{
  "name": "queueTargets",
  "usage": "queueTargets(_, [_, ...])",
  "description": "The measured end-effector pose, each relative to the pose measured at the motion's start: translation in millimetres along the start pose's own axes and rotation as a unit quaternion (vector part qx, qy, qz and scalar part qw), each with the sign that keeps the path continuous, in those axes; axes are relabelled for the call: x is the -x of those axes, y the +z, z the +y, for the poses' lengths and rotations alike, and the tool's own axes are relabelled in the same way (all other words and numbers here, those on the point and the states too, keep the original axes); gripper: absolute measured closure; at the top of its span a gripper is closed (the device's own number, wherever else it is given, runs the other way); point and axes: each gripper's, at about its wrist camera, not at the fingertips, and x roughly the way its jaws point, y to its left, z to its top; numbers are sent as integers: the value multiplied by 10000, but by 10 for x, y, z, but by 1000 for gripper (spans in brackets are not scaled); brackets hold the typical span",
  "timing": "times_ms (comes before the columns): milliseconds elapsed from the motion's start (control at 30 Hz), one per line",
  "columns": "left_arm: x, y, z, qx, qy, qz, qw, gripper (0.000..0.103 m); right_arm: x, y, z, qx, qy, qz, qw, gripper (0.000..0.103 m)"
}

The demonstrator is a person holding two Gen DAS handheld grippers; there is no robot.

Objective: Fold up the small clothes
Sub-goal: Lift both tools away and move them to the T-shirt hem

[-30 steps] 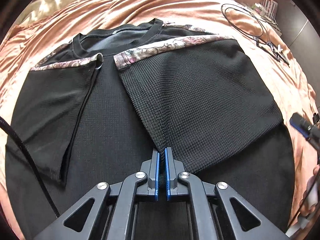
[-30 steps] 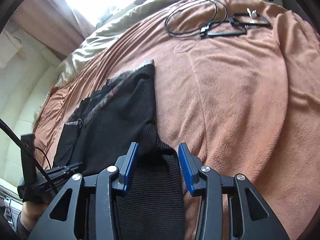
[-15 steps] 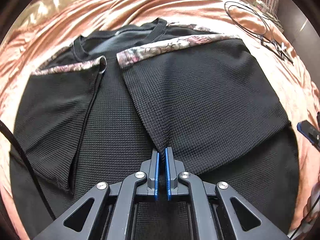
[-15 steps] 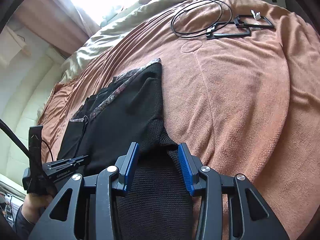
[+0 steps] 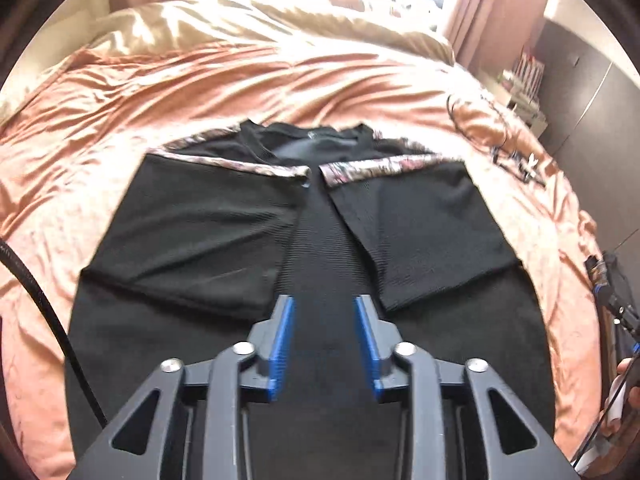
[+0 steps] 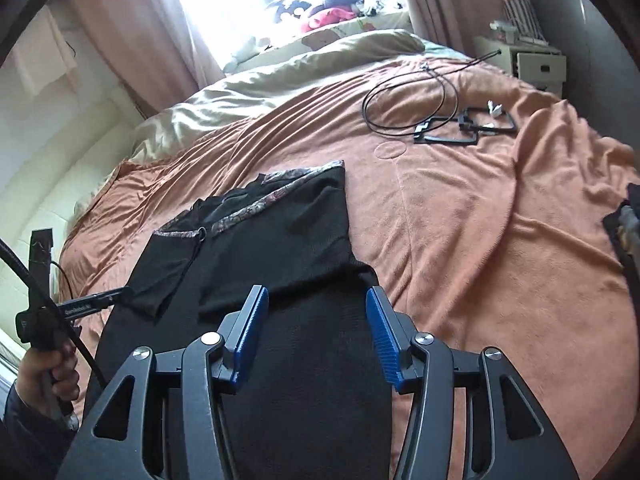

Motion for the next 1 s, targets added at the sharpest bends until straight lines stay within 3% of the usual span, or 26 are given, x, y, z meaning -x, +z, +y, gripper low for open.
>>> queueTargets(100, [231, -135, 156, 87, -112, -163, 9998, 63, 301, -166, 140, 148, -211, -171, 9995, 54])
queueTargets(333, [851, -571, 466, 84, -170, -858, 9961, 29, 789, -551, 386, 292, -487, -140, 9983, 54])
queueTargets(567, [1467, -1003, 694, 59, -69, -1440, 9895, 18, 1167, -806, 673, 215, -553, -162, 9981, 54])
queueTargets(600, [1546, -1053, 710, 57, -44, -1515, 9884, 14, 1231, -850, 693, 235, -548, -193, 9980, 52])
queueTargets(700, [1841, -1282, 771, -19, -28, -1889, 9820, 0, 1415, -1004, 805, 358, -657, -380, 9965, 19])
queueTargets(1000, [2418, -1897, 885, 0, 49, -2228, 9749, 0, 1804, -1534, 1030, 473, -637, -488, 9957, 3])
